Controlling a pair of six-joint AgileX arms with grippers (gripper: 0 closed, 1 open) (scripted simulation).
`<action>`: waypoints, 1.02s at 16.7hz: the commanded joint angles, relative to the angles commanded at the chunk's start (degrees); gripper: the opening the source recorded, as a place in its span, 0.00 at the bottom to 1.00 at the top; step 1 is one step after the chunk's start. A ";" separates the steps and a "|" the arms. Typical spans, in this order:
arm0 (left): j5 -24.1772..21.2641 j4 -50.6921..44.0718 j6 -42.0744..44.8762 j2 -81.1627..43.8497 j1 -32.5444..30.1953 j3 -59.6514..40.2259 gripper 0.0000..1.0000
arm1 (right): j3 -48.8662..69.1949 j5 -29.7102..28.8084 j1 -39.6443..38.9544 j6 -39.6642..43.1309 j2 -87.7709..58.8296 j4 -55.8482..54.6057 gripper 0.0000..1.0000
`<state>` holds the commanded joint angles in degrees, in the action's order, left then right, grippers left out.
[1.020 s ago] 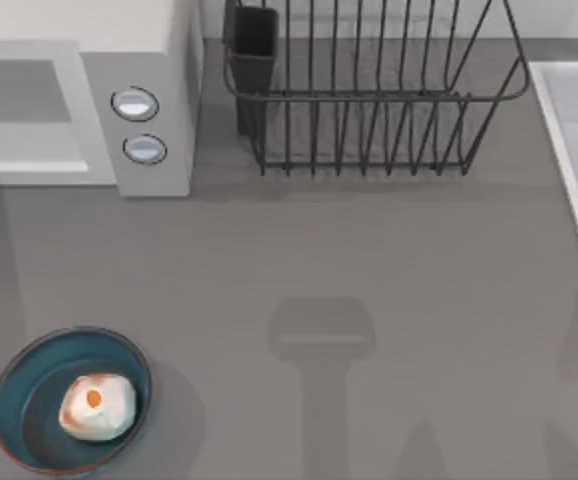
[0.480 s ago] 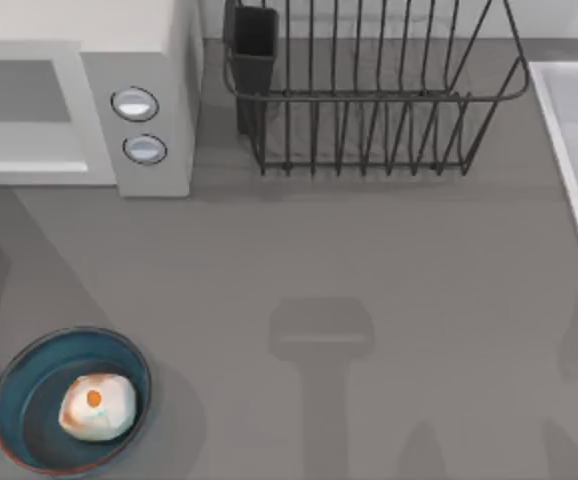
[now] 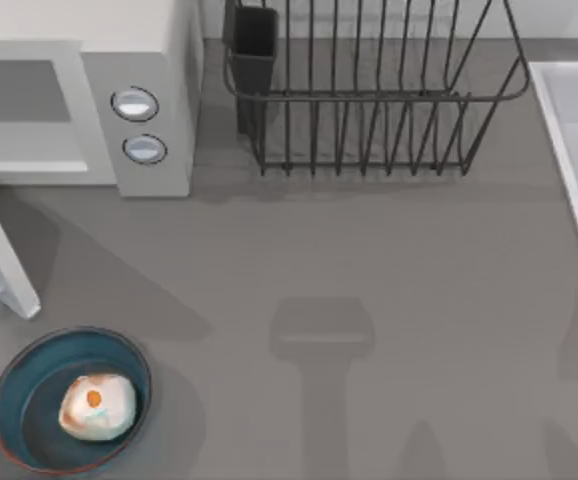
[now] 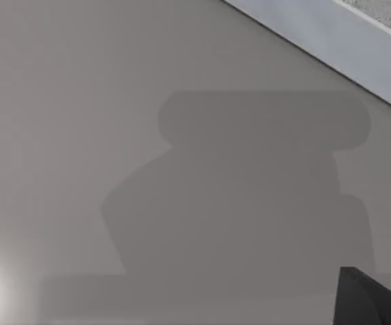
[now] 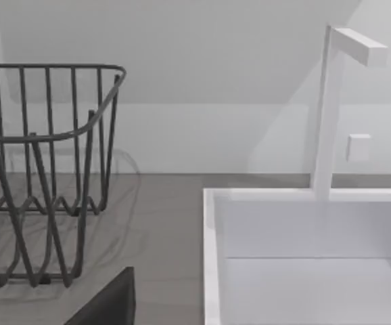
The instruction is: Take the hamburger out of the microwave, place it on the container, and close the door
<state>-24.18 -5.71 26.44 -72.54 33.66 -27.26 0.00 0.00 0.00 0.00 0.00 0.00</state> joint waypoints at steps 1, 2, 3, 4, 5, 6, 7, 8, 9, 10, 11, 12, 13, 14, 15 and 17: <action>0.35 0.20 -0.43 0.44 -0.43 0.43 0.00 | 0.00 0.00 0.00 0.00 0.00 0.00 1.00; 0.35 0.20 -0.44 0.45 -0.44 0.44 0.00 | 0.00 0.00 0.00 0.00 0.00 0.00 1.00; 0.35 0.20 -0.44 0.45 -0.44 0.44 0.00 | 0.00 0.00 0.00 0.00 0.00 0.00 1.00; 0.10 0.06 -0.42 0.19 -0.22 0.31 0.00 | 0.00 0.00 0.00 0.00 0.00 0.00 1.00; 0.22 0.07 -0.55 0.25 -0.36 0.35 0.00 | 0.00 0.00 0.00 0.00 0.00 0.00 1.00; 0.81 0.11 -1.23 0.57 -1.09 0.56 0.00 | 0.00 0.00 0.00 0.00 0.00 0.00 1.00; 1.83 0.17 -2.40 1.11 -2.39 0.92 0.00 | 0.00 0.00 0.00 0.00 0.00 0.00 1.00; 3.20 0.25 -3.95 1.87 -4.28 1.41 0.00 | 0.00 0.00 0.00 0.00 0.00 0.00 1.00; 4.86 0.35 -5.81 2.81 -6.75 2.00 0.00 | 0.00 0.00 0.00 0.00 0.00 0.00 1.00; 6.72 0.47 -7.92 3.87 -9.77 2.68 0.00 | 0.00 0.00 0.00 0.00 0.00 0.00 1.00; 8.73 0.59 -10.21 5.04 -13.17 3.42 0.00 | 0.00 0.00 0.00 0.00 0.00 0.00 1.00; 10.82 0.73 -12.58 6.29 -16.75 4.19 0.00 | 0.00 0.00 0.00 0.00 0.00 0.00 1.00; 12.91 0.86 -14.97 7.57 -20.20 4.98 0.00 | 0.00 0.00 0.00 0.00 0.00 0.00 1.00; 14.89 0.99 -17.26 8.79 -23.25 5.72 0.00 | 0.00 0.00 0.00 0.00 0.00 0.00 1.00; 16.69 1.11 -19.31 9.91 -25.70 6.40 0.00 | 0.00 0.00 0.00 0.00 0.00 0.00 1.00; 19.27 1.28 -22.21 11.58 -28.78 7.40 0.00 | 0.00 0.00 0.00 0.00 0.00 0.00 1.00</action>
<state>-4.91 -4.43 4.23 -60.96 4.88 -19.86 0.00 0.00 0.00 0.00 0.00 0.00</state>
